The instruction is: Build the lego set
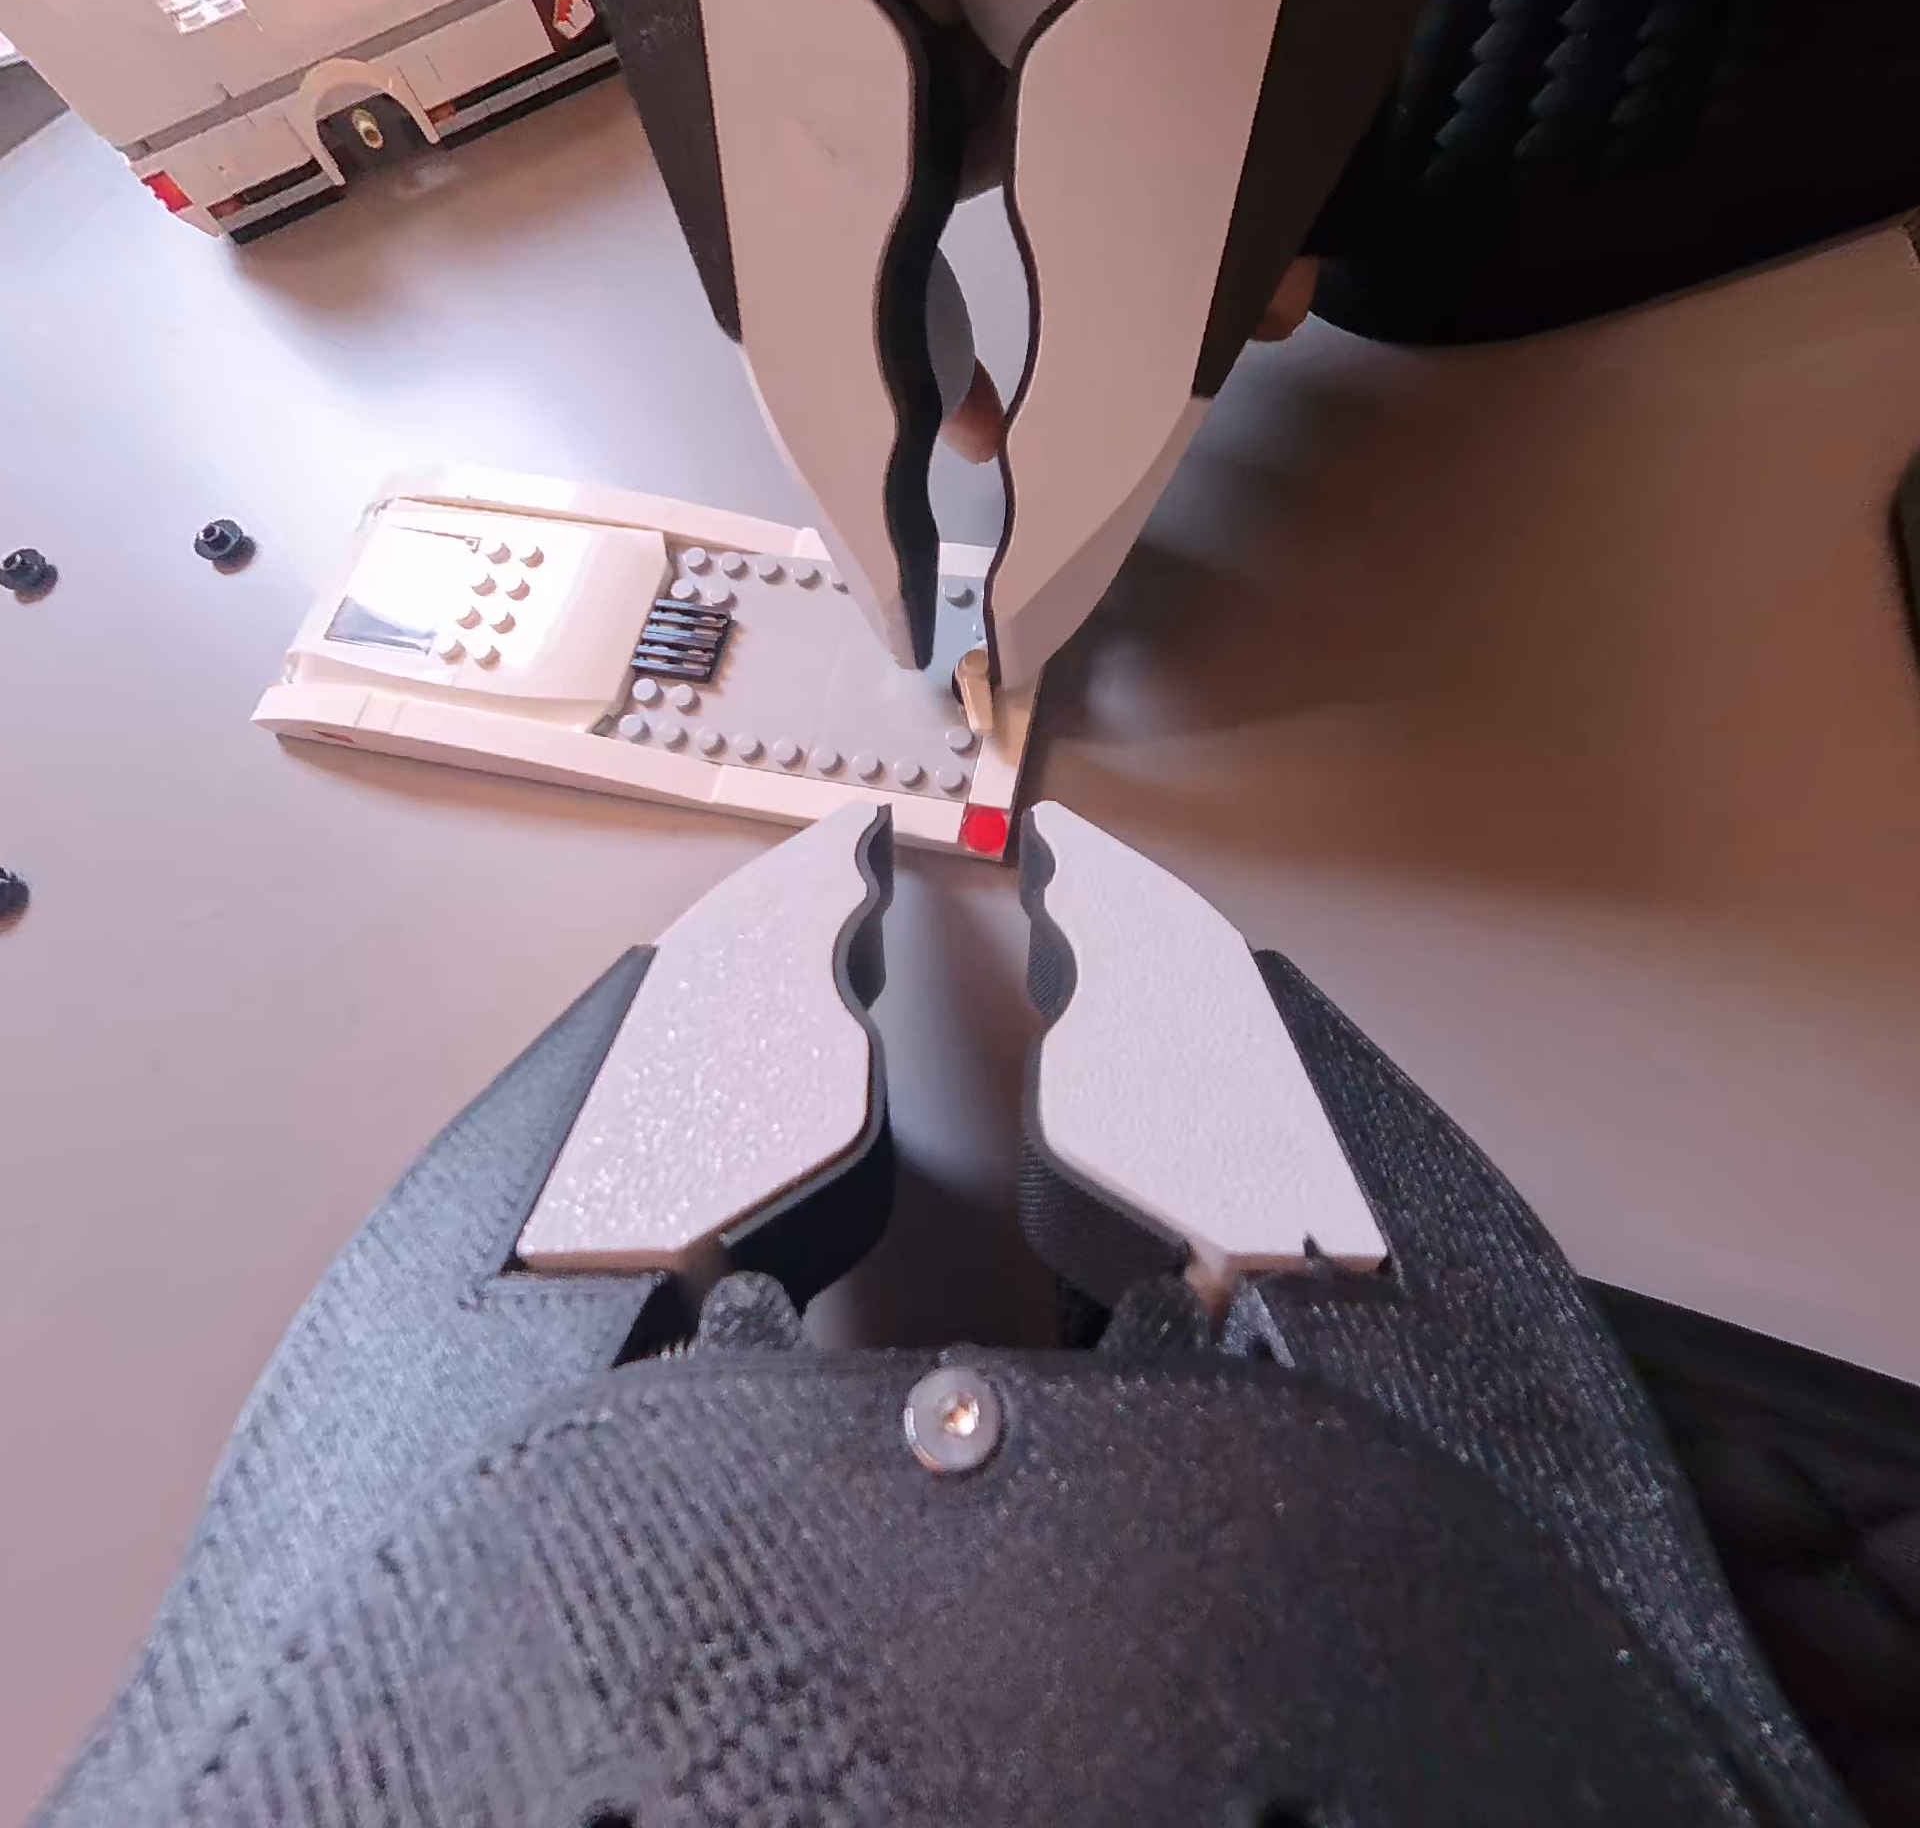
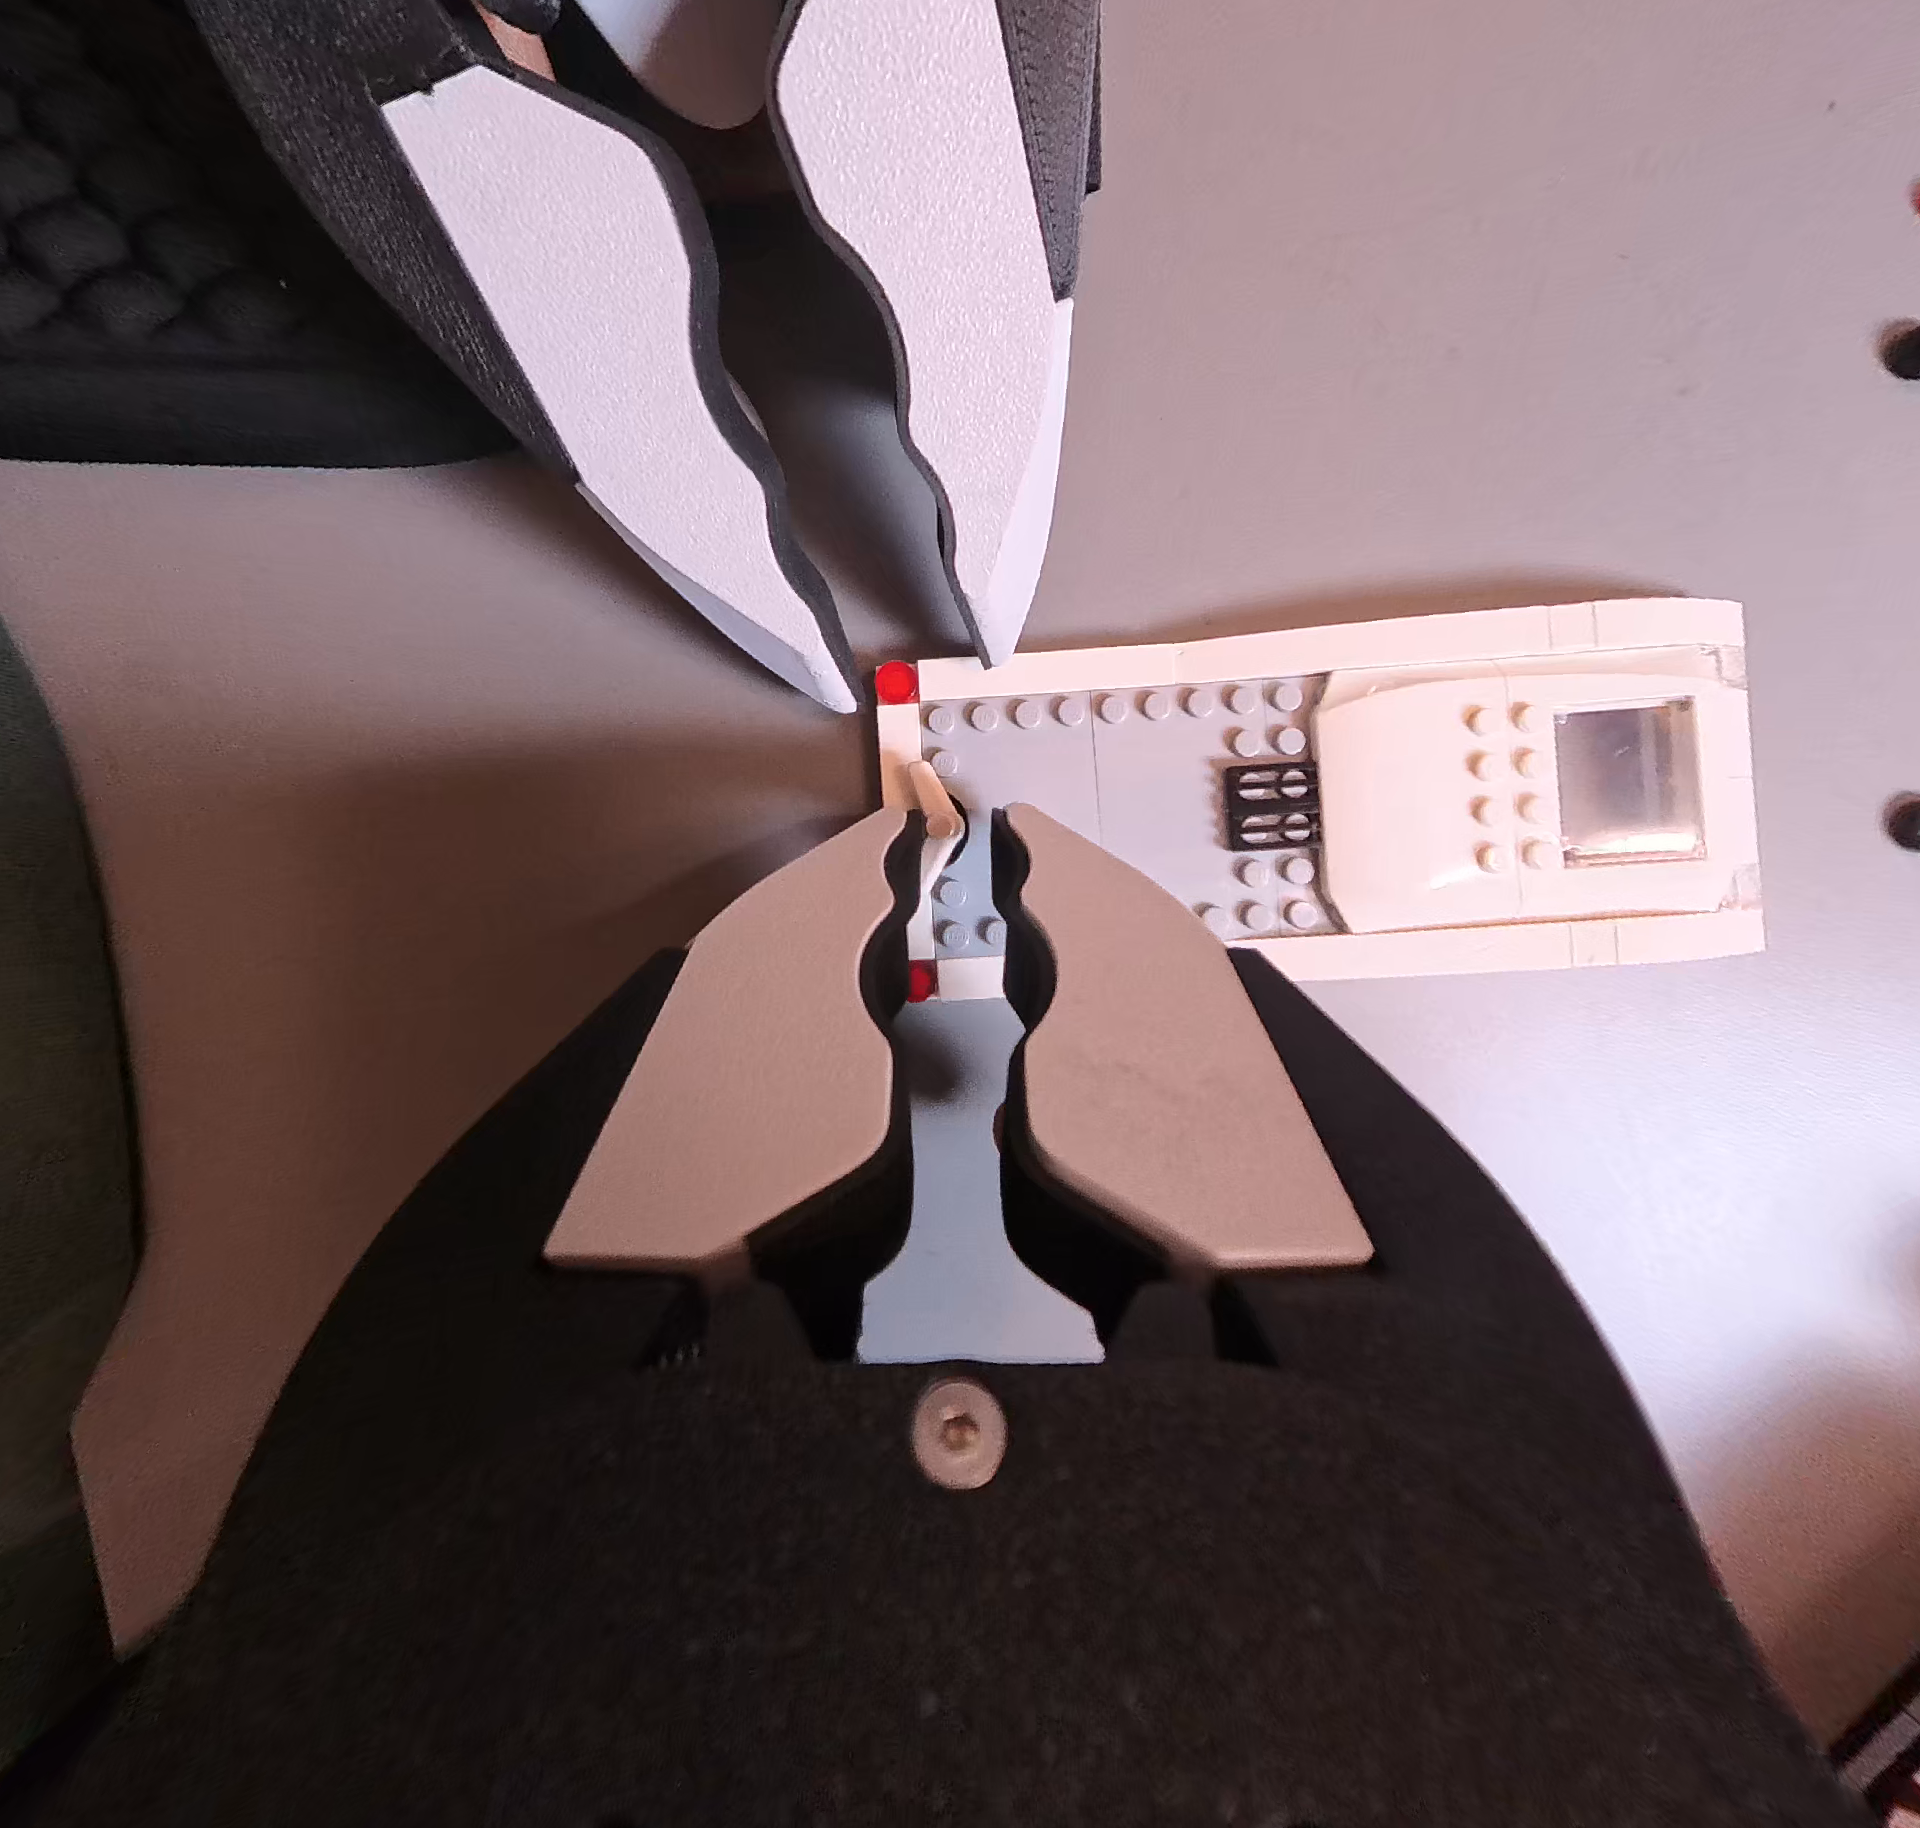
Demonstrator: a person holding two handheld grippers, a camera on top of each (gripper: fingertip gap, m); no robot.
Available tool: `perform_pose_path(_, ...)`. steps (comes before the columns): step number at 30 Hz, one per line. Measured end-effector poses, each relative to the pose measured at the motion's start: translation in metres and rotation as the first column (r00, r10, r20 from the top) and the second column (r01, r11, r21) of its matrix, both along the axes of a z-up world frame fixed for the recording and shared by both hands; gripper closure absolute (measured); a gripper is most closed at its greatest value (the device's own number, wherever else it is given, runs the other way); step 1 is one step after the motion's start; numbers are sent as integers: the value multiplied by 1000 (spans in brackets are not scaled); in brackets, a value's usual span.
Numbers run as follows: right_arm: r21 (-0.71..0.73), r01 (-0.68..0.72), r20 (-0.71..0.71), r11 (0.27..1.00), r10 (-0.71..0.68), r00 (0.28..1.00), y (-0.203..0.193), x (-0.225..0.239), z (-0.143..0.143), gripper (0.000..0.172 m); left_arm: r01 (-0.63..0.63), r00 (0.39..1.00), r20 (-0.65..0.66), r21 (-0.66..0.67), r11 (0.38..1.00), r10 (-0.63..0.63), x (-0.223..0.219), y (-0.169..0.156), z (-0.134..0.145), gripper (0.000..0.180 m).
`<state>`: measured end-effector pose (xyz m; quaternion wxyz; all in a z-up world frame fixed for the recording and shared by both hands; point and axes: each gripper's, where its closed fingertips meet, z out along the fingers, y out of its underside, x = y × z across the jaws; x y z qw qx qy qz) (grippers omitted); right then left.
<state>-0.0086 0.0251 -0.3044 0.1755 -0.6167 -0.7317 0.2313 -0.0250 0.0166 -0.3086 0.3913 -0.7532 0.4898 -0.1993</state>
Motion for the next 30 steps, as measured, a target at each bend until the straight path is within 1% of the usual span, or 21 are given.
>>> perform_pose_path(4, 28, -30, -18, 999, 31, 999, -1, 2, 4, 162, 0, 1000, 1, -2, 1000, 0, 0, 0, 0, 157)
perform_pose_path(9, 84, -53, -13, 995, 54, 998, -1, 1, 2, 166, -1, 1000, 1, -5, 1000, 1, 0, 0, 0, 157)
perform_pose_path(15, 88, -48, 7, 995, 48, 999, -1, 0, 0, 168, 1, 1000, 2, -7, 1000, -1, 0, 0, 0, 158)
perform_pose_path(17, 49, -24, 24, 999, 23, 999, 0, -1, 0, 168, 2, 1000, 3, -15, 1000, -2, 0, -1, -1, 158)
perform_pose_path(21, -92, 27, 85, 995, -20, 996, 0, -1, -1, 168, -1, 1000, 8, -26, 1000, 1, 0, 0, -1, 158)
perform_pose_path(23, -143, 46, 122, 989, -29, 992, 0, -1, -1, 168, 1, 1000, 9, -29, 1000, -1, 1, -1, -1, 161)
perform_pose_path(27, -175, 38, 199, 984, -2, 980, 0, 0, -2, 168, -2, 1000, 7, -26, 1000, 2, 4, -1, -1, 166)
perform_pose_path(30, -232, 35, 249, 972, 25, 968, 0, 0, -3, 168, -6, 1000, 12, -34, 999, 6, 4, 0, -1, 167)
